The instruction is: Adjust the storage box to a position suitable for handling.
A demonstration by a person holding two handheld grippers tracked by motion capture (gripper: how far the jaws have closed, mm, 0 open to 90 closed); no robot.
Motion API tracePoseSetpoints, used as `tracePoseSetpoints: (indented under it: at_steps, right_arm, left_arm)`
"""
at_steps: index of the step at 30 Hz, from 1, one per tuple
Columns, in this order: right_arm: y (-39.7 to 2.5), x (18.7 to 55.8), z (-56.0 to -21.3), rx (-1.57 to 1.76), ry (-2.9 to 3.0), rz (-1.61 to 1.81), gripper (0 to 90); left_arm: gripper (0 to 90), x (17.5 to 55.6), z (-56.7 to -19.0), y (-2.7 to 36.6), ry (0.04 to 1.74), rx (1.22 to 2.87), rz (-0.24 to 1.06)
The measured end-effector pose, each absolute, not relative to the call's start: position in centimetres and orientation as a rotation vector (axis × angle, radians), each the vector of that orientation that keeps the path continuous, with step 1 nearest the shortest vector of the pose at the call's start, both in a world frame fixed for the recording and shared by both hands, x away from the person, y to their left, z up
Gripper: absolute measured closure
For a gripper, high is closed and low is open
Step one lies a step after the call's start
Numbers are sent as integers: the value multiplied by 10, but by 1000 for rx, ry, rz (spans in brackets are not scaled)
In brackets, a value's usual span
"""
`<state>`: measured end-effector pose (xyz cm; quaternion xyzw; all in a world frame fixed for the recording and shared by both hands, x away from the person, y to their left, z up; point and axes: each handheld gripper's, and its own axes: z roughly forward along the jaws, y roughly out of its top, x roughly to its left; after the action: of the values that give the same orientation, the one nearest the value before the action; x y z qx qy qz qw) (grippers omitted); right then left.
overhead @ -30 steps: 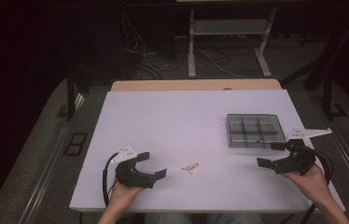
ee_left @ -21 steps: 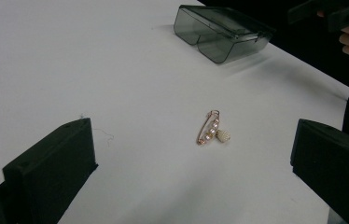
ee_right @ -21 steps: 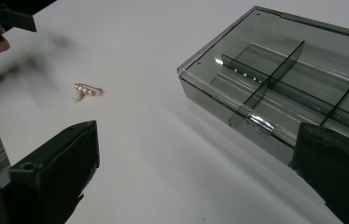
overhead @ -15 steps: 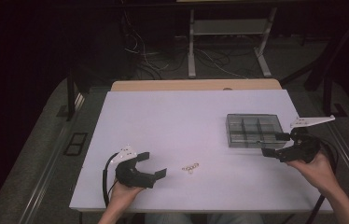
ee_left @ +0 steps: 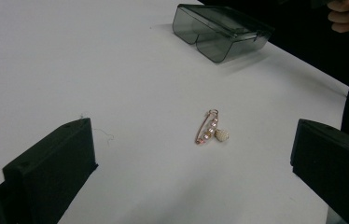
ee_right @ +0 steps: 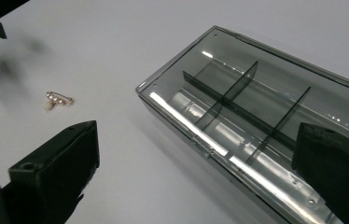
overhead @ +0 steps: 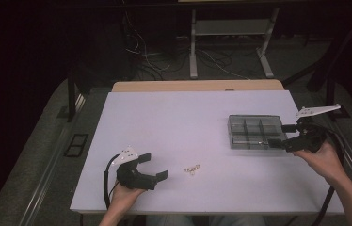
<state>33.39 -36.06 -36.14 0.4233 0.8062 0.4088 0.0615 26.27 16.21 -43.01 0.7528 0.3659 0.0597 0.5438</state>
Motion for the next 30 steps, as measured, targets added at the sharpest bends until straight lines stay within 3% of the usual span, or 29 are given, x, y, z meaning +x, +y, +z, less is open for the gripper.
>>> tracePoseSetpoints:
  at_steps: [18,20,26,27,30]
  right_arm:
    - [-385,367,-367,1346,2413,1202,9]
    - [-392,372,-368,1333,2415,1201,148]
    - [-403,379,-372,1360,2399,1181,307]
    - [-406,381,-373,1372,2403,1177,389]
    - [-410,383,-374,1379,2397,1167,473]
  left_arm:
    - [0,263,-431,161,868,1789,135]
    - [0,263,-431,161,867,1790,134]
    - [0,264,-431,162,868,1788,135]
    - [0,264,-431,161,868,1787,134]
    - [0,263,-431,161,865,1789,132]
